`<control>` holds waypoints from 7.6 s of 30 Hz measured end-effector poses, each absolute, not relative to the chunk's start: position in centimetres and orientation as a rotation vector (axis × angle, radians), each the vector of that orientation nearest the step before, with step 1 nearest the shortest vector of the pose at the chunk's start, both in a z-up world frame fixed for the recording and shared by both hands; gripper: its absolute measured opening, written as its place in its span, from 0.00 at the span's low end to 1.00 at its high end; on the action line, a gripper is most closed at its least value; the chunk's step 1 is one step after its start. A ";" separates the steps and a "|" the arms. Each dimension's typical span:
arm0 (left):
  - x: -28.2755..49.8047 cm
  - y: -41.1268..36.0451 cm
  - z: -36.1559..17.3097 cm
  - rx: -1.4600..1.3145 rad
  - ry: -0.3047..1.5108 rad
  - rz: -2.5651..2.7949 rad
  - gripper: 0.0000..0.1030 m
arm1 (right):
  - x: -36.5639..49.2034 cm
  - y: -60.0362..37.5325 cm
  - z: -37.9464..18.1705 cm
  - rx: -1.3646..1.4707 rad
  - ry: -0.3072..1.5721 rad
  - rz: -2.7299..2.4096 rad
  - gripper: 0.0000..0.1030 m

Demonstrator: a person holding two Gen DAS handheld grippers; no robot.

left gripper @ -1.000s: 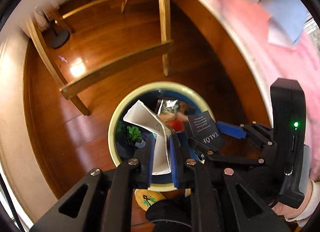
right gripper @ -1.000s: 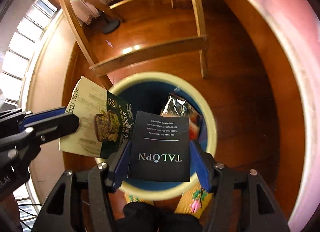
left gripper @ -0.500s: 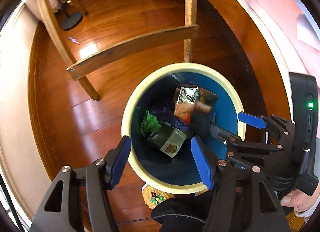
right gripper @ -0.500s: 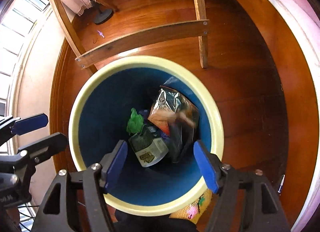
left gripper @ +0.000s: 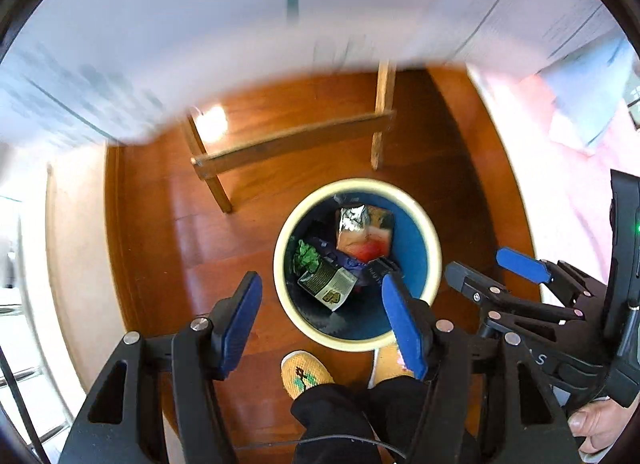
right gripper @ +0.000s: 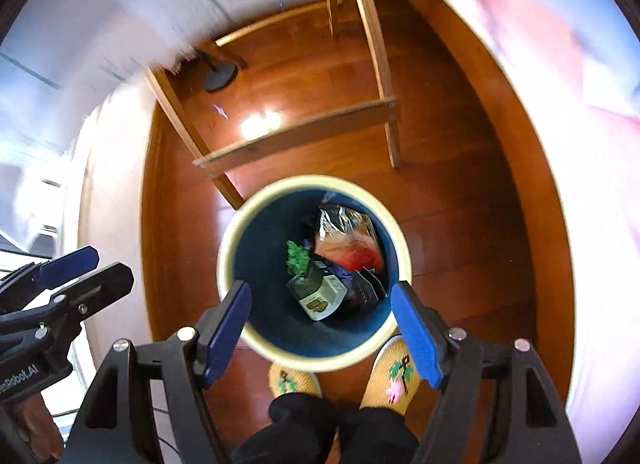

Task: Collect trash
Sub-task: 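Raise both tools back toward the table, then grasp the strawberry milk carton with the right tool while the left tool grasps the clear plastic bottle, then carry the carton and bottle over the bin with both tools, then open the right tool to drop the carton while the left tool releases the bottle, then raise both tools back toward the table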

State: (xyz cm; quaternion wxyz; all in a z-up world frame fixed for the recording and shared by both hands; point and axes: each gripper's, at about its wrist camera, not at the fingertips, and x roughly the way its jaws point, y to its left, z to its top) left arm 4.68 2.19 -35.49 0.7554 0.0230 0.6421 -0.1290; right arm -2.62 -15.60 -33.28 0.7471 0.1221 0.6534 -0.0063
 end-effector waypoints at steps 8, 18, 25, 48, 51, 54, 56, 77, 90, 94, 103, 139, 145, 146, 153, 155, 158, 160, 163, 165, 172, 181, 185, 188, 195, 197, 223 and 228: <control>4.5 3.0 -21.2 0.042 1.267 -0.315 0.59 | -2.2 -14.8 -19.4 0.268 1.327 0.020 0.71; 4.8 5.1 -7.5 0.010 1.104 -0.339 0.59 | -1.1 -13.4 -4.5 0.204 1.123 0.056 0.71; 6.0 6.0 -1.5 0.047 0.965 -0.325 0.59 | 0.7 -12.5 2.2 0.133 0.963 0.060 0.71; 21.2 6.0 3.5 0.102 0.873 -0.100 0.63 | 16.7 -13.0 8.2 -0.069 0.807 0.288 0.71; 25.6 5.4 2.0 0.072 0.929 -0.049 0.63 | 21.6 -14.1 7.0 -0.109 0.830 0.379 0.71; 30.2 4.9 0.4 0.031 0.992 0.002 0.63 | 26.8 -15.3 5.4 -0.153 0.877 0.459 0.71; 32.8 4.6 -0.7 0.014 1.033 0.020 0.63 | 30.0 -15.8 4.1 -0.199 0.914 0.516 0.71; 46.0 7.1 -11.4 -0.057 1.357 0.140 0.63 | 45.4 -10.1 -9.2 -0.845 1.022 1.018 0.71; 47.4 7.4 -13.9 -0.062 1.408 0.167 0.46 | 45.1 -9.2 -9.6 -0.745 1.134 1.055 0.56; 47.2 6.6 -13.8 -0.019 1.392 0.193 0.46 | 44.8 -9.7 -9.3 -0.641 1.178 1.019 0.55; 44.3 6.0 -11.4 -0.112 1.318 0.195 0.45 | 43.7 -11.5 -7.6 -0.335 1.243 0.927 0.54; 12.6 8.9 -1.6 -0.131 1.067 -0.207 0.45 | 11.8 -11.3 1.5 0.198 1.075 0.434 0.54; 7.8 8.7 -2.4 -0.096 1.109 -0.256 0.45 | 5.5 -11.5 0.2 0.251 1.145 0.372 0.54; 7.1 8.5 -2.6 -0.086 1.116 -0.262 0.45 | 4.7 -11.6 0.0 0.252 1.158 0.364 0.54; 3.5 6.0 -4.9 -0.052 1.165 -0.296 0.45 | 0.7 -14.3 -3.0 0.311 1.254 0.281 0.54; 2.8 5.2 -6.1 -0.049 1.187 -0.295 0.45 | 0.1 -15.0 -4.2 0.324 1.274 0.262 0.54; 2.0 4.0 -8.7 -0.054 1.209 -0.276 0.45 | -0.6 -16.2 -6.7 0.336 1.298 0.220 0.54; 1.7 3.4 -10.7 -0.076 1.228 -0.269 0.45 | -1.0 -16.9 -9.2 0.358 1.329 0.199 0.54; 1.1 2.0 -15.4 -0.087 1.276 -0.258 0.45 | -1.5 -17.4 -13.8 0.356 1.369 0.163 0.54; 1.0 1.3 -18.7 -0.079 1.305 -0.253 0.46 | -1.9 -17.8 -16.9 0.374 1.391 0.140 0.54; 1.2 -1.2 -31.3 -0.047 1.405 -0.226 0.46 | -2.8 -18.3 -28.8 0.410 1.468 0.099 0.55; 4.2 -1.8 -43.1 -0.003 1.462 -0.171 0.46 | -2.6 -18.7 -39.2 0.482 1.480 0.039 0.55; 4.4 -1.6 -45.9 0.019 1.484 -0.149 0.52 | -2.0 -18.8 -41.7 0.523 1.470 0.019 0.56; 4.8 -1.3 -47.4 0.033 1.507 -0.136 0.66 | -1.7 -18.7 -43.3 0.548 1.493 -0.003 0.56; 4.0 -1.0 -47.9 0.082 1.510 -0.083 0.79 | -1.5 -17.6 -44.7 0.505 1.555 0.003 0.59; 4.2 -0.7 -47.2 0.093 1.504 -0.067 0.81 | -1.7 -17.4 -44.4 0.495 1.554 0.003 0.60; 4.2 3.4 -19.8 0.003 1.286 -0.061 0.86 | -1.6 -15.5 -18.5 0.379 1.375 0.072 0.60; 3.7 4.4 -12.4 0.008 1.190 -0.101 0.86 | -2.2 -15.0 -11.7 0.365 1.301 0.089 0.60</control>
